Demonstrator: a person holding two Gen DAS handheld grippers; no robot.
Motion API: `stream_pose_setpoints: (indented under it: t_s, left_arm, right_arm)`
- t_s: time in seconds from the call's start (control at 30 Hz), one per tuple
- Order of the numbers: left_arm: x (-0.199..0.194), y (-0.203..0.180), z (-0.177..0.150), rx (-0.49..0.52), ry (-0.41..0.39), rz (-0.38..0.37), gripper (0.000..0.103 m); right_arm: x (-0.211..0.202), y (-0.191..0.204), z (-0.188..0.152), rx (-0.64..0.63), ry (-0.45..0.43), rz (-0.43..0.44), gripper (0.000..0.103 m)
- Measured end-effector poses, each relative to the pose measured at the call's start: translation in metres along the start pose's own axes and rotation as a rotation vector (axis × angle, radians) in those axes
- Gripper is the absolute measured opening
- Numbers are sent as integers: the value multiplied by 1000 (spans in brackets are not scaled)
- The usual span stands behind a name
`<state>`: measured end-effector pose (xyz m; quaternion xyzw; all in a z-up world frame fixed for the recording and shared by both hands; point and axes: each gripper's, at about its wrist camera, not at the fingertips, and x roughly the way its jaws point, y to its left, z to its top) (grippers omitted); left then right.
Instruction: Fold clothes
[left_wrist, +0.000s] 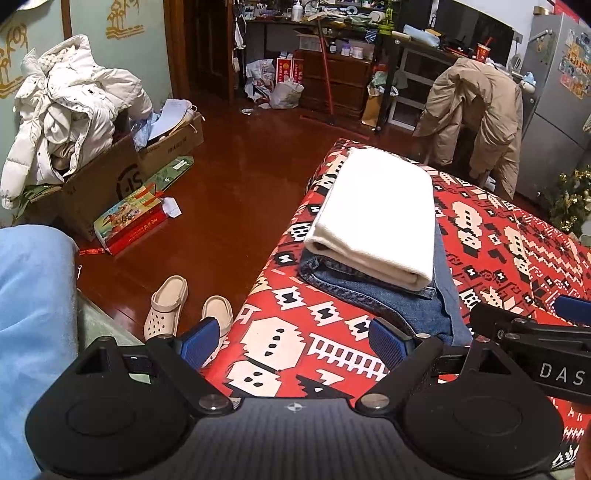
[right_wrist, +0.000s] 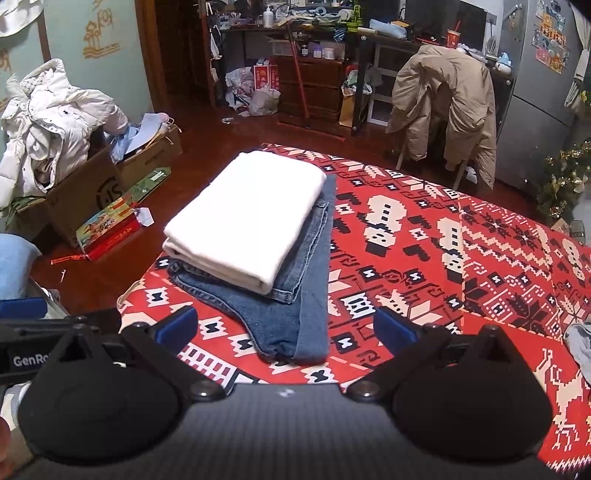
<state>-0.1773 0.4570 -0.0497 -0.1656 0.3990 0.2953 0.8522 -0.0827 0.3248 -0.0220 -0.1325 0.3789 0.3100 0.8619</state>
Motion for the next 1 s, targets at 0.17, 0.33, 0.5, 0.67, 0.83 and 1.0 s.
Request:
stream_pose_setpoints:
  t_s: [0.17,0.33,0.5,0.67,0.83,1.0]
  left_arm:
    - [-1,-1,-1,8,1,-2,88]
    - [-1,-3,-1,16,2,-4,88]
    - [-1,-4,-1,24,2,-5,88]
    - [0,-3,-1,22,8,-10,88]
    - [0,-3,-1,20,8,-11,88]
    - [1,-1,-2,12,10,-18,88]
  right_arm:
    - [-1,-2,-1,11,-1,-1,102]
    - [-1,-5,-2,17,2,-2,102]
    - [-2,-8,-3,24,2,-2,102]
    - [0,-8,-4,28,10,1,102]
    - [1,-8,-5,34,10,7,102]
    - [3,-6,-7,38,11,11,102]
